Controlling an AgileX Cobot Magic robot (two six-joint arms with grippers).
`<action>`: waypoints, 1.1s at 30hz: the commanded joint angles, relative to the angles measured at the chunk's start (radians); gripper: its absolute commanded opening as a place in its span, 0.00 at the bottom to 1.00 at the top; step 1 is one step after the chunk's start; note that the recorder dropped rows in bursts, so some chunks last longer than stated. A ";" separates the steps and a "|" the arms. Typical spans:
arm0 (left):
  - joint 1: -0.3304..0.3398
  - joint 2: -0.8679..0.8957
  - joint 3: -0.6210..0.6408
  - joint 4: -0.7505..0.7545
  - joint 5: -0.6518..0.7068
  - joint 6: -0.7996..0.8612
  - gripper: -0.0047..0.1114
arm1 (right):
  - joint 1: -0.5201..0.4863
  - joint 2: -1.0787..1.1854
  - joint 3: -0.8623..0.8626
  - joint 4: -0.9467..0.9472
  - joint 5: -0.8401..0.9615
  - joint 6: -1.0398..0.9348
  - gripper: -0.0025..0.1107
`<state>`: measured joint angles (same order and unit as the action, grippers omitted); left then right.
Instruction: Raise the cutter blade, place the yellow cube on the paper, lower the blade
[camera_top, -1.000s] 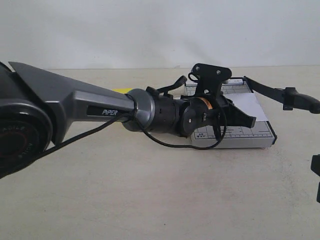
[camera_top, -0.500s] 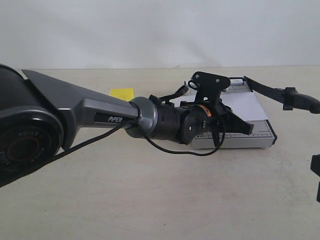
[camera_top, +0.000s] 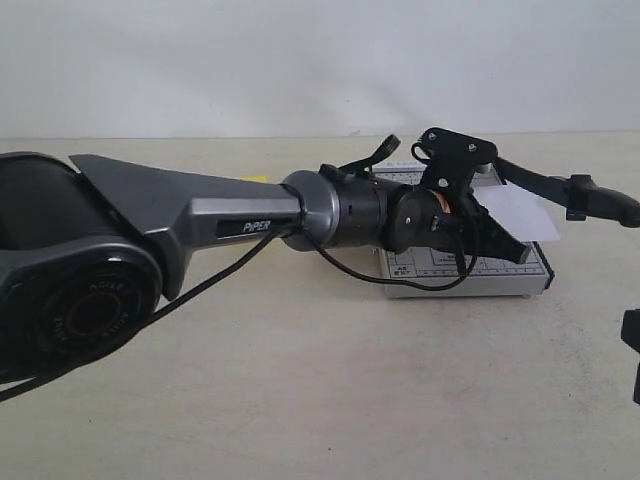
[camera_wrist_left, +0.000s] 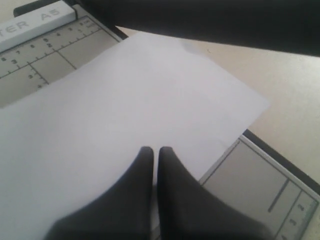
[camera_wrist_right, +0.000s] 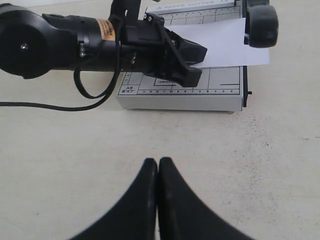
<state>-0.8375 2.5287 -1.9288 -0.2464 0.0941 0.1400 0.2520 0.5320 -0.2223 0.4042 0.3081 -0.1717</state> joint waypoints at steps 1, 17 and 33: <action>-0.008 0.048 -0.027 -0.008 0.085 0.002 0.08 | -0.002 0.002 0.002 0.002 0.000 -0.001 0.02; -0.021 0.040 -0.027 -0.008 -0.028 0.002 0.08 | -0.002 0.002 0.002 0.003 -0.002 0.002 0.02; -0.021 -0.171 -0.003 -0.026 -0.018 -0.096 0.08 | -0.002 0.002 0.002 0.004 -0.004 0.002 0.02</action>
<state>-0.8503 2.4012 -1.9555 -0.2614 0.0666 0.0893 0.2520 0.5320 -0.2223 0.4060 0.3081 -0.1717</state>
